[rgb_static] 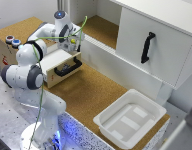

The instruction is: Move to the drawer, then place the yellow object

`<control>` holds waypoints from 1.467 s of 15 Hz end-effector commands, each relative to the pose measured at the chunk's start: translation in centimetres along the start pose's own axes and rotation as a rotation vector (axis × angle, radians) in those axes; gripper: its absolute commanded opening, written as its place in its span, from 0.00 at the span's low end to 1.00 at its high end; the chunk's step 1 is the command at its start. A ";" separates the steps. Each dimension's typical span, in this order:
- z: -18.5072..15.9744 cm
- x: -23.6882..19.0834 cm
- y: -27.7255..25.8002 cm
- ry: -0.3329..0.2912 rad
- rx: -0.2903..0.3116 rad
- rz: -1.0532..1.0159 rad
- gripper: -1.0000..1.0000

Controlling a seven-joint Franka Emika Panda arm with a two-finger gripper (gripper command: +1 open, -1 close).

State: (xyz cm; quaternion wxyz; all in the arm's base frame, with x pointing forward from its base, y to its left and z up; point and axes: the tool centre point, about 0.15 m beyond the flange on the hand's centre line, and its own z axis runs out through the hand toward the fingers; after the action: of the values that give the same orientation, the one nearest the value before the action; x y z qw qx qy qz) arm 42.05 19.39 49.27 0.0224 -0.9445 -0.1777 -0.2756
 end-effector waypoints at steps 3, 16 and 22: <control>0.6 -0.4 0.4 0.038 0.070 -0.020 0.00; 0.3 0.9 -0.3 0.007 -0.003 -0.033 0.00; 5.2 2.8 -7.1 -0.031 0.112 -0.213 0.00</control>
State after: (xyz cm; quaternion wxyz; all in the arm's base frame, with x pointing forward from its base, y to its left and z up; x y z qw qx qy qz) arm 42.07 21.34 49.15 0.0205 -0.9321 -0.2245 -0.2834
